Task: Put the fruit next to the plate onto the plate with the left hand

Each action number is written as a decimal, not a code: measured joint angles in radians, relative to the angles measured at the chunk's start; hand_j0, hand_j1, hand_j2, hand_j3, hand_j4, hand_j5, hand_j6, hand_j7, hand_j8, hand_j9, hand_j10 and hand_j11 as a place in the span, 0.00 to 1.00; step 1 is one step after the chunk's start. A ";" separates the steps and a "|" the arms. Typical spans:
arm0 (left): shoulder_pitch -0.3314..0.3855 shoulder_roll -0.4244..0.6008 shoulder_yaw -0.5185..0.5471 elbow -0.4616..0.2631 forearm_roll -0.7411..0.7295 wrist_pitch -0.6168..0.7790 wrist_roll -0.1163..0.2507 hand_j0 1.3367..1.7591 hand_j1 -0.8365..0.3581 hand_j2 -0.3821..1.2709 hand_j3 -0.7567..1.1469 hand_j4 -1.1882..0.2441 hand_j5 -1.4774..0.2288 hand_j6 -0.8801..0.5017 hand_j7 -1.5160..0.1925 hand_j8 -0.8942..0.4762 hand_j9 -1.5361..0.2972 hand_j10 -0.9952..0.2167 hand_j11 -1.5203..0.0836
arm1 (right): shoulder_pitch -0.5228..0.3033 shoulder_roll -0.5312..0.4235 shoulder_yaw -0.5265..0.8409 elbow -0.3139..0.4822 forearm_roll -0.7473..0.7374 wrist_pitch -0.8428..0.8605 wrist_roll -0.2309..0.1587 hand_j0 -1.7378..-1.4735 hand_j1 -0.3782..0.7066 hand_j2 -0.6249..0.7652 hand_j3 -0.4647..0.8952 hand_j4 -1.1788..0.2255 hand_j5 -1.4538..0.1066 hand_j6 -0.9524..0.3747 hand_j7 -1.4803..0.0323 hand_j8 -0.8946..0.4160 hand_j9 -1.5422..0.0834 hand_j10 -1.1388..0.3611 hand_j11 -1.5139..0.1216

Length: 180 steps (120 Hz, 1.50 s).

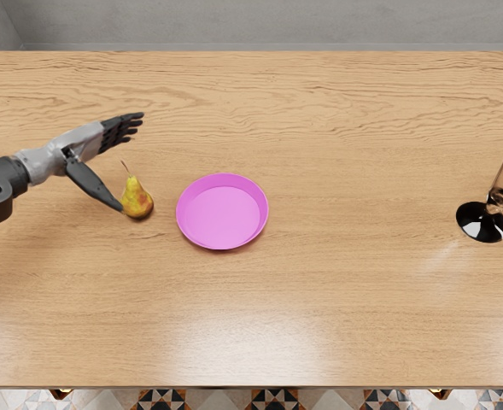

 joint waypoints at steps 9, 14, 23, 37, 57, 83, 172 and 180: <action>0.008 -0.030 0.001 0.050 0.001 0.002 -0.018 0.76 0.97 0.24 0.40 0.81 0.85 0.62 0.87 0.63 0.82 0.80 0.93 | 0.000 0.000 0.000 0.000 0.000 0.001 0.000 0.30 0.03 0.45 0.34 0.84 0.93 0.72 0.98 0.68 0.95 0.76 0.93; 0.011 -0.043 0.001 0.080 0.001 0.003 -0.024 0.76 0.97 0.24 0.40 0.81 0.85 0.62 0.87 0.63 0.82 0.80 0.93 | 0.000 0.000 0.000 0.000 0.000 0.001 0.000 0.30 0.03 0.45 0.34 0.84 0.93 0.72 0.98 0.68 0.95 0.76 0.93; 0.015 -0.052 0.002 0.120 0.000 0.001 -0.031 0.76 0.97 0.24 0.40 0.81 0.85 0.62 0.87 0.63 0.82 0.80 0.93 | 0.000 0.000 0.000 0.000 0.000 0.001 0.000 0.30 0.03 0.45 0.34 0.84 0.93 0.72 0.98 0.68 0.95 0.76 0.93; 0.014 -0.066 0.016 0.142 -0.005 -0.006 -0.035 0.76 0.97 0.24 0.40 0.81 0.85 0.62 0.87 0.63 0.82 0.80 0.93 | 0.000 0.000 0.000 0.000 0.000 0.001 0.000 0.30 0.03 0.45 0.34 0.84 0.93 0.72 0.98 0.68 0.95 0.76 0.93; 0.014 -0.066 0.030 0.145 -0.008 -0.047 -0.037 0.76 0.97 0.24 0.40 0.81 0.85 0.62 0.87 0.63 0.82 0.80 0.93 | 0.000 0.000 0.000 0.000 0.000 0.002 0.000 0.30 0.03 0.45 0.34 0.84 0.93 0.72 0.98 0.68 0.95 0.76 0.93; 0.036 -0.055 0.038 0.115 -0.009 -0.082 -0.037 0.76 0.97 0.24 0.40 0.81 0.85 0.61 0.87 0.63 0.82 0.80 0.93 | 0.000 0.000 0.000 0.000 0.000 0.002 0.000 0.30 0.03 0.45 0.34 0.84 0.93 0.72 0.98 0.68 0.95 0.76 0.93; 0.043 0.028 0.039 -0.016 0.002 -0.066 -0.037 0.76 0.91 0.24 0.40 0.77 0.80 0.57 0.82 0.59 0.78 0.75 0.88 | -0.002 0.000 0.000 0.000 0.000 0.001 0.000 0.30 0.03 0.45 0.34 0.84 0.93 0.72 0.98 0.68 0.95 0.76 0.93; 0.043 0.024 0.039 -0.015 0.002 -0.064 -0.037 0.76 0.89 0.25 0.40 0.76 0.79 0.56 0.81 0.58 0.77 0.74 0.87 | -0.002 0.000 0.000 0.000 0.000 0.001 0.000 0.30 0.03 0.45 0.34 0.84 0.93 0.72 0.98 0.68 0.95 0.76 0.93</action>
